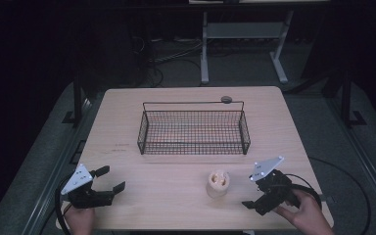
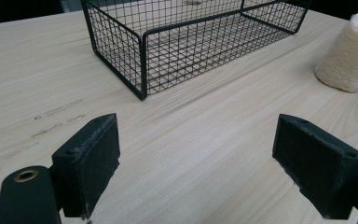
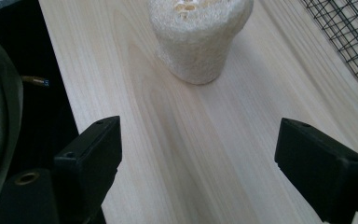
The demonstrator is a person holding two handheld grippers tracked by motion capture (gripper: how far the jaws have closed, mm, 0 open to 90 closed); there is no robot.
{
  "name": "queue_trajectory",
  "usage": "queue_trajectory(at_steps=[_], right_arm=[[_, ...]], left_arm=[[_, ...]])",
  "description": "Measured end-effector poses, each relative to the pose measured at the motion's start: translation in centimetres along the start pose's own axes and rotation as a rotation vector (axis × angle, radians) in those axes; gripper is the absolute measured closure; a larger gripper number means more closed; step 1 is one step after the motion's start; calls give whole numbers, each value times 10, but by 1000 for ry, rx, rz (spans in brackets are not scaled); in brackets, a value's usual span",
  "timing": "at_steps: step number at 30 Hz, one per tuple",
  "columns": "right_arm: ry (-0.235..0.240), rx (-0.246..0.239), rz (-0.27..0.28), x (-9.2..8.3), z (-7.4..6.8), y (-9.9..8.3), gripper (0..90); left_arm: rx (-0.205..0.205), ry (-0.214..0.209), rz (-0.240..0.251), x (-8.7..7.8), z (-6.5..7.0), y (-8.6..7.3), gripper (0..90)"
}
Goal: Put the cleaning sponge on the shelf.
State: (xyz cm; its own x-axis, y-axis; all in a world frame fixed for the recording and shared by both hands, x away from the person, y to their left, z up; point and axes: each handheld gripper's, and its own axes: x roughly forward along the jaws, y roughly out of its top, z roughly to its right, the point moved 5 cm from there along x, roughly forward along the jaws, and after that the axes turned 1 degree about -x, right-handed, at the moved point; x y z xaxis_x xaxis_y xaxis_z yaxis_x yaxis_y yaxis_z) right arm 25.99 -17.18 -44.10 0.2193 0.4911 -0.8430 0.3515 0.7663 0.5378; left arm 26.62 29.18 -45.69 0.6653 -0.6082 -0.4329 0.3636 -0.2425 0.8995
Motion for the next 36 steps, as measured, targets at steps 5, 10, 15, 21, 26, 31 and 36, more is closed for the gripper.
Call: queue_trajectory(at_steps=[5, 10, 15, 21, 26, 31, 36], right_arm=[[9, -14, -4, 3, 0, 6, 146], [22, -36, -22, 7, -1, 14, 146], [27, -56, -31, 8, -2, 22, 146], [32, -70, -46, 11, -2, 30, 146], [36, -88, -58, 14, -2, 39, 147], [44, -87, -68, 17, 0, 43, 153], [52, -102, -79, 22, 1, 49, 154]], left_arm=[[-2, 2, 0, 0, 0, 0, 137], [-1, 1, 1, 0, 0, 0, 137], [-1, 0, 0, 0, 0, 0, 136], [-1, 0, 2, -1, 0, 0, 137], [1, 0, 3, -1, 0, 0, 137], [1, 1, 4, -1, 0, 0, 137], [0, 0, 3, -1, 0, 0, 137]])
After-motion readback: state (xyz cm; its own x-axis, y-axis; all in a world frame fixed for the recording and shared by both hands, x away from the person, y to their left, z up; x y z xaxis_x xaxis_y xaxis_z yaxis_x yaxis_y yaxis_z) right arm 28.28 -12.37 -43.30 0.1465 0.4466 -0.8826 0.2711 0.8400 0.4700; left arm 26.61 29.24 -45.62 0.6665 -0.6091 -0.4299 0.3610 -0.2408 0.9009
